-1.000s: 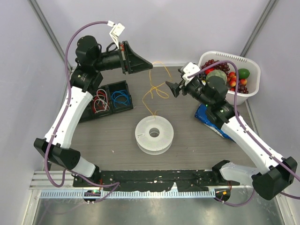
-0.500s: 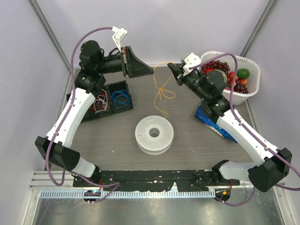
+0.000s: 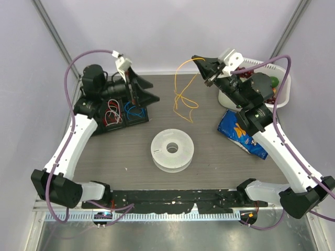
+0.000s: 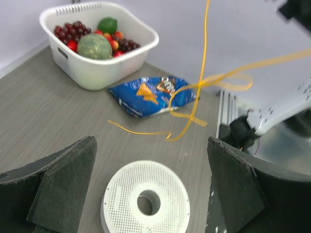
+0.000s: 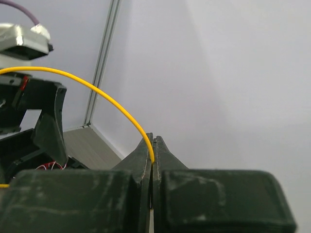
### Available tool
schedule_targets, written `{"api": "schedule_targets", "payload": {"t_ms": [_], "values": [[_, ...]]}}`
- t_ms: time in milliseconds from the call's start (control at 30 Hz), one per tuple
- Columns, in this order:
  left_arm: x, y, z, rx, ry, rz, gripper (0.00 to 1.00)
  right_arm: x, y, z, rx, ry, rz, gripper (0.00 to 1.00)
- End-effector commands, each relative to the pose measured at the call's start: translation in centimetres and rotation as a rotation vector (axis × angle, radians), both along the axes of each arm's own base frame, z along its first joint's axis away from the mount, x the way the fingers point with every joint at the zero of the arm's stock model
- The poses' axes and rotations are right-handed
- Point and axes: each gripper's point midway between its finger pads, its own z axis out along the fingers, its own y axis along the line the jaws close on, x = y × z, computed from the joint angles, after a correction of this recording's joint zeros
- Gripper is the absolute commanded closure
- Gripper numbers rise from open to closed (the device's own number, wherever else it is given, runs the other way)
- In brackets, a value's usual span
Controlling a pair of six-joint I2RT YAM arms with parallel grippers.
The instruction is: Wrap the cables
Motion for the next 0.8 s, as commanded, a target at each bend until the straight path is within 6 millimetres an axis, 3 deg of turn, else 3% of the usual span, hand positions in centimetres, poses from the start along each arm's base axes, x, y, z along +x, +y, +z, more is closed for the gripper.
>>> {"api": "schedule_targets", "payload": {"t_ms": [0,200,333,433,600,667,767], "values": [[-1.6,-0.3,-1.5,0.116,-0.261,-0.008,0.01,-1.9,-0.2,2.5,0.048,-0.004,0.050,0.99],[-3.6,-3.3,1.6,0.041,-0.399,0.009,0.00,-1.7,-0.3,3.0,0.072,0.047,0.046,0.99],[-3.4,-5.1,3.4,-0.050,-0.370,0.198,0.00,-1.2,-0.4,2.5,0.082,0.098,0.027,0.99],[-3.7,-6.2,4.5,-0.088,-0.359,0.239,0.00,-0.9,-0.4,1.7,0.085,0.150,0.022,0.99],[0.6,-4.8,6.6,-0.136,-0.347,0.491,0.00,-1.5,0.2,0.7,0.070,0.200,0.066,0.99],[1.4,-4.9,7.1,-0.139,-0.365,0.506,0.01,-2.1,0.5,0.5,0.067,0.222,0.092,0.99],[3.4,-5.1,6.5,-0.091,-0.371,0.560,0.18,-3.5,1.2,0.3,0.061,0.238,0.172,0.99]]}}
